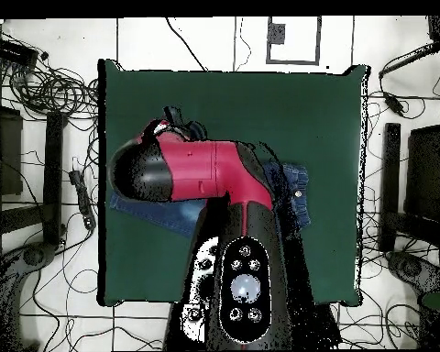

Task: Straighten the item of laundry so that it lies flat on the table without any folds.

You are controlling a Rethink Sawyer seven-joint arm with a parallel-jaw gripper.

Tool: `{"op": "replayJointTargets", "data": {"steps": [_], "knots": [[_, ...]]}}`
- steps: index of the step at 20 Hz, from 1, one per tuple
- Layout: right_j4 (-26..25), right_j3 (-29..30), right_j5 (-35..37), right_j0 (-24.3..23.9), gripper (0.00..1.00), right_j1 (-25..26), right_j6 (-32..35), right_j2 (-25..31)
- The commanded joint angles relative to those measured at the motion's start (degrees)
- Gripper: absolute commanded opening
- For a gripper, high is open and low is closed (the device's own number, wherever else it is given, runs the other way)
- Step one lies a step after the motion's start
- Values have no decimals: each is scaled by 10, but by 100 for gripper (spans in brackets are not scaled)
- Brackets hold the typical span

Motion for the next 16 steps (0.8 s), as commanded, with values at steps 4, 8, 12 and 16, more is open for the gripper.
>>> {"op": "replayJointTargets", "data": {"steps": [4, 8, 12, 16], "knots": [[-53, -3, -58, 46, 0, -16, 77, -60], [-51, -9, -192, 87, 0, 8, 150, -123], [-10, 5, -355, 120, 0, 36, 168, -192], [-34, 49, -328, 112, 0, 2, 97, -160]]}}
